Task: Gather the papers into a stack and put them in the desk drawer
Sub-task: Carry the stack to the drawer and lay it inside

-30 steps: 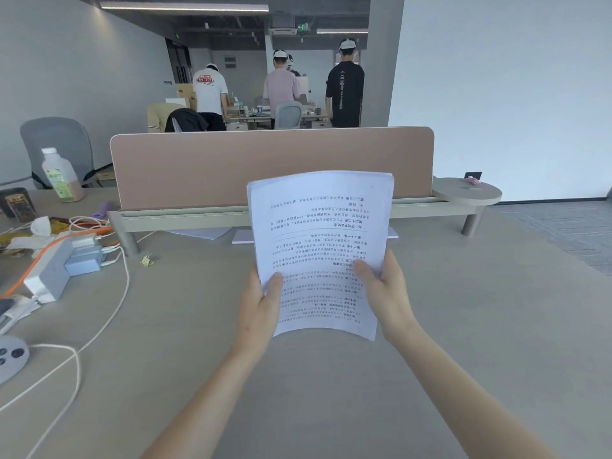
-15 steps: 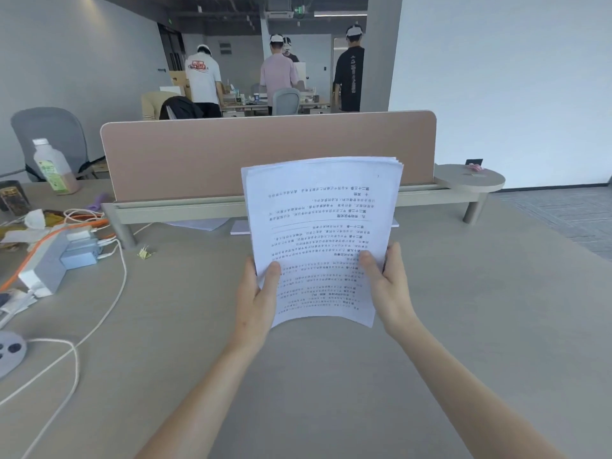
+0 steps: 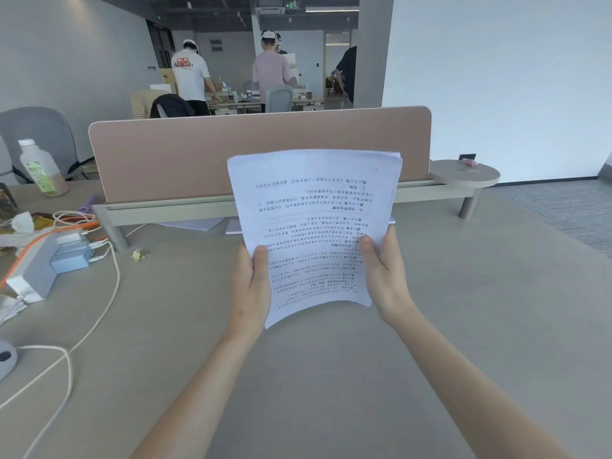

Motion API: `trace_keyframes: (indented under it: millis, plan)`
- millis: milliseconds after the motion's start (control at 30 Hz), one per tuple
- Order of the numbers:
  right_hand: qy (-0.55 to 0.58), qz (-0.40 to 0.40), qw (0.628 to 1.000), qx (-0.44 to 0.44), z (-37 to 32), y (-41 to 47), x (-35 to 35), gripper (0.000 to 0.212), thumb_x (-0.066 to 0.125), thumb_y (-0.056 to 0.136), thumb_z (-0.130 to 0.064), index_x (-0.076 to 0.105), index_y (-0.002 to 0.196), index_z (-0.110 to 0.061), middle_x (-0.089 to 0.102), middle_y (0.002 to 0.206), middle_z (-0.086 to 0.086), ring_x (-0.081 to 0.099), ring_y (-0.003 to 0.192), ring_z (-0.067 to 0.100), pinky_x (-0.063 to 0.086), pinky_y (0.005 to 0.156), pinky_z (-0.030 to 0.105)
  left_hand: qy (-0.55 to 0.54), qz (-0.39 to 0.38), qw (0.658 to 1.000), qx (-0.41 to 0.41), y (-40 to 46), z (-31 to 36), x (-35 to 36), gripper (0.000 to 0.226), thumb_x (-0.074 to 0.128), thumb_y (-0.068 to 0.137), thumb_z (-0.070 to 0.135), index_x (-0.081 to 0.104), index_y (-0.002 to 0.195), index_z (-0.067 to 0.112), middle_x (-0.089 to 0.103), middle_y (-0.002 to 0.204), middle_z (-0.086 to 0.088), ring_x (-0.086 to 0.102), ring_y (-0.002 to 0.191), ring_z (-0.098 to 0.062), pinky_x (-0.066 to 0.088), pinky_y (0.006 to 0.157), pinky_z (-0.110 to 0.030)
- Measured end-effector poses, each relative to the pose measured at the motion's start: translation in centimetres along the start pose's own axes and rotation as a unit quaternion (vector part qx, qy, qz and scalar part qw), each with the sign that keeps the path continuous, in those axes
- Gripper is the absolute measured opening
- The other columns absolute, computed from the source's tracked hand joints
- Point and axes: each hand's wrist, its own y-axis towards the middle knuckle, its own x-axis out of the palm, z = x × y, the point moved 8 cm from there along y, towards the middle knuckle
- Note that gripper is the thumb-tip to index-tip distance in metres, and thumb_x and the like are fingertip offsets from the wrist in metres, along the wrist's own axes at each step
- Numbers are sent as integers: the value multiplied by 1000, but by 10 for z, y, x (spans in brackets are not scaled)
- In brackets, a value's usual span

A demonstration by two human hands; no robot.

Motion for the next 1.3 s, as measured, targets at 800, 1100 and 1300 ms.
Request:
trace_keyframes:
  millis: [800,1100,1300]
  plan:
    - [-63,43,993,94,23,-3,-100,13,48,101,-16,44,98,-5,55,86,0,53,81,17,47,75,37,-20,-98,992,-82,-9,-10,84,24,44,103,19,60,115,33,71,115,15,67,107,-6,52,90,-35]
    - [-89,142,978,120,11,-52,-224,16,53,98,-15,50,103,0,57,90,4,56,81,21,50,75,41,-49,-169,979,-104,-67,13,187,26,43,102,20,63,116,28,73,110,12,69,100,-8,53,83,-34]
    - [-76,214,960,165,6,-124,-317,35,55,91,-21,48,114,5,58,94,14,57,82,22,55,82,57,-59,-219,966,-125,-138,33,253,24,43,95,22,40,90,-2,46,83,-4,40,72,-16,31,62,-32]
